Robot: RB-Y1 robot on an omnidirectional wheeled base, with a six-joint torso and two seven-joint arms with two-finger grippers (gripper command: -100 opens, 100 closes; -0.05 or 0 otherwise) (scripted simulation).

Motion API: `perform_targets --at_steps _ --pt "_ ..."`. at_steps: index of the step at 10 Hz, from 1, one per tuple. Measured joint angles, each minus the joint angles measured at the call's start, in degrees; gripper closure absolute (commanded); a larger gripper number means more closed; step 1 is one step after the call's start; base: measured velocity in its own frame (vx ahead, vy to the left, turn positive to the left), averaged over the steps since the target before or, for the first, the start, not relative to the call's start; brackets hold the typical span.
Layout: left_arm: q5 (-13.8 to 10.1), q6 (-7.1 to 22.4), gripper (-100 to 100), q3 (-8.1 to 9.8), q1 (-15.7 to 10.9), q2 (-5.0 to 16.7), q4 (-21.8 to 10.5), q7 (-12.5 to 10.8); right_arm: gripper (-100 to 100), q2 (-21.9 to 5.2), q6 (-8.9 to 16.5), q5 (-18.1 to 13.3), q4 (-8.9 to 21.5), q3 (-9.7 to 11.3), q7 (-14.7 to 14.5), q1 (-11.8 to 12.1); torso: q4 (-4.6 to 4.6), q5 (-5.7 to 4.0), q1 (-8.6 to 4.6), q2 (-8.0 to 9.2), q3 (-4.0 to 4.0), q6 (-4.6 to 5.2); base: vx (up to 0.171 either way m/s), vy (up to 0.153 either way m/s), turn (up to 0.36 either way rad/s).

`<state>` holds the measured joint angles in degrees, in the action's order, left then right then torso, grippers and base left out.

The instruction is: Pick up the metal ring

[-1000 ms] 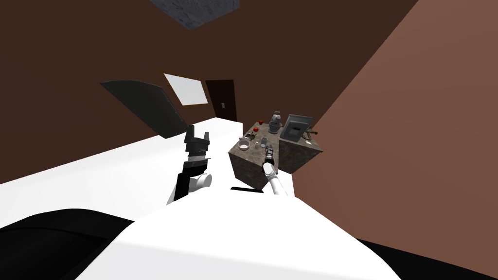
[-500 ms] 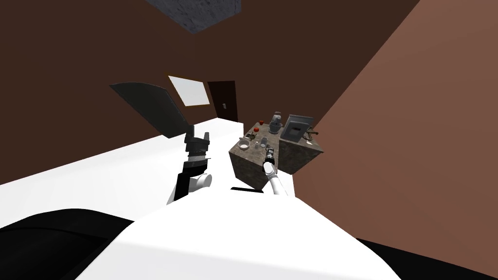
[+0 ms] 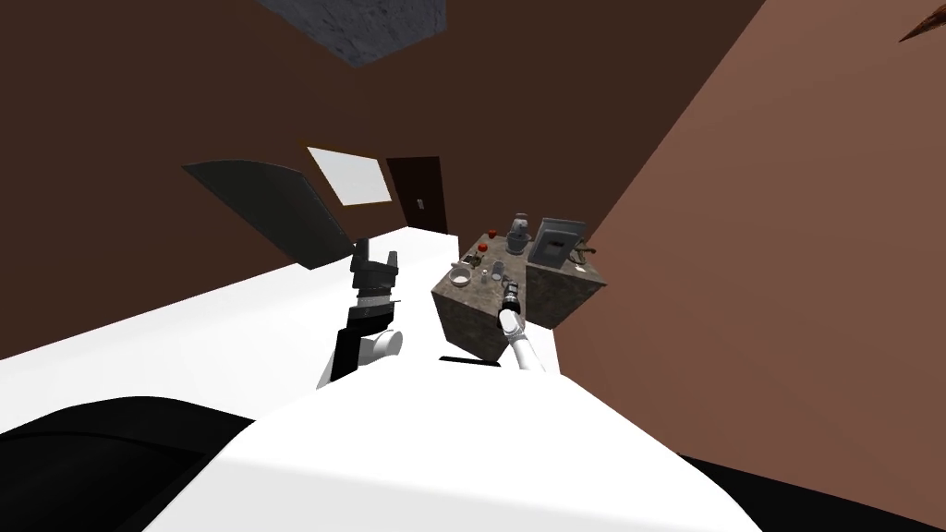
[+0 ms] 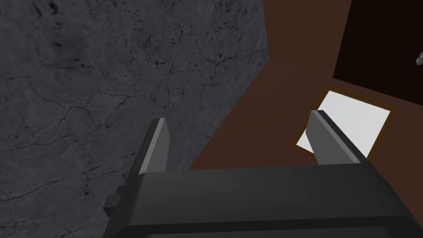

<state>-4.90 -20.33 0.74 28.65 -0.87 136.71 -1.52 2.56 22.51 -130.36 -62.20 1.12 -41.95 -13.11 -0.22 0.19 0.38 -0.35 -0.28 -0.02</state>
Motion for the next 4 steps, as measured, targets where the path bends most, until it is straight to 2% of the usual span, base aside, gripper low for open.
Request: perform_targets --at_steps 2,3,4 --pt "0.00 0.00 0 0.00 -0.01 0.00 0.00 0.00 100 -0.60 -0.86 -0.53 -0.84 2.07 1.16 0.93 0.01 0.00 -0.10 0.05 0.03 -0.04 0.024 0.040 -0.173" --pt "0.00 0.00 0 0.00 -0.01 0.00 0.00 0.00 100 -0.74 -1.18 -0.86 -1.94 3.23 1.77 2.09 0.02 0.00 -0.13 0.12 0.06 -0.03 0.005 0.020 -0.033" --pt "0.00 0.00 0 0.00 -0.02 0.01 0.00 0.00 0 -0.74 -1.26 -0.89 -2.07 3.35 1.89 2.27 0.05 0.00 -0.19 0.14 0.08 -0.07 0.000 0.000 0.000"
